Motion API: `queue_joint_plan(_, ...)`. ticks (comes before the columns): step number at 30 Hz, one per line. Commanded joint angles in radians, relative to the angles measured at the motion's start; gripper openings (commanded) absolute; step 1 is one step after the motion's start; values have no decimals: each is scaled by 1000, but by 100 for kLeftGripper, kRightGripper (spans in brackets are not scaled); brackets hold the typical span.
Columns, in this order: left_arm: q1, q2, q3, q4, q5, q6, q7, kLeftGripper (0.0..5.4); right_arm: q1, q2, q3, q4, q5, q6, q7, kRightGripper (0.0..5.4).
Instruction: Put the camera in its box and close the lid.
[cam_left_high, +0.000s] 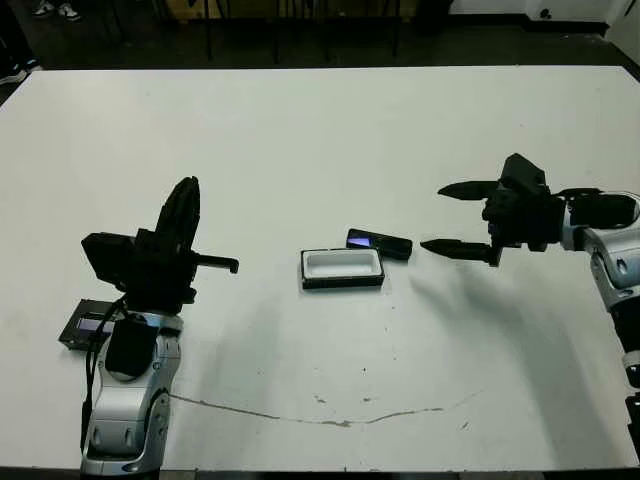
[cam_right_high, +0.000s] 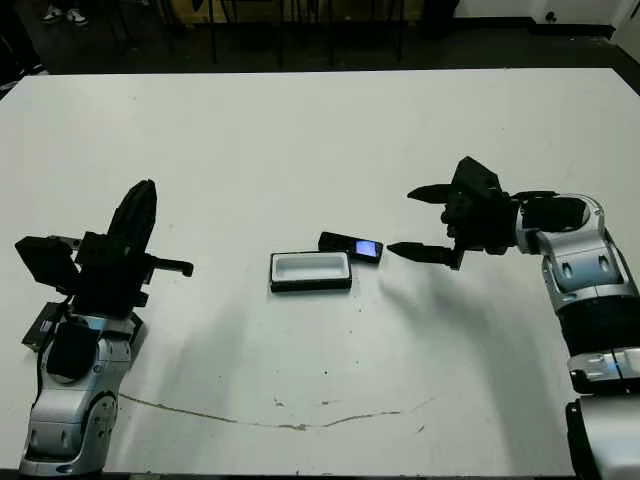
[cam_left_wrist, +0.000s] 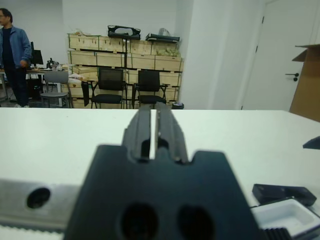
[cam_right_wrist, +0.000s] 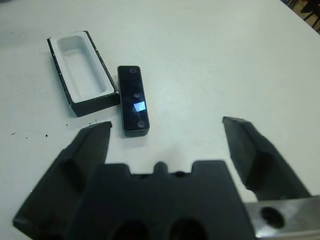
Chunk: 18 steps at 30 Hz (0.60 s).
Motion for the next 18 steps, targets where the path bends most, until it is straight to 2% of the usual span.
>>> queue_joint_plan(1, 17, 5, 0, 17, 2, 2, -3, 0, 1, 11, 22, 13, -25, 6, 2, 539)
queue_joint_plan(5, 20, 6, 0, 19, -3, 3, -6, 0, 6, 18, 27, 15, -28, 6, 8, 539)
queue_joint_plan(10, 21, 5, -3, 14, 4, 10, -2, 0, 9, 19, 40, 0, -41, -27, 15, 539)
queue_joint_plan(15, 21, 4, -5, 16, 0, 6, -4, 0, 14, 24, 49, -12, -45, 11, 7, 539)
queue_joint_plan(18, 21, 5, -6, 16, 1, 7, -4, 0, 16, 28, 57, -9, -52, 1, 7, 539)
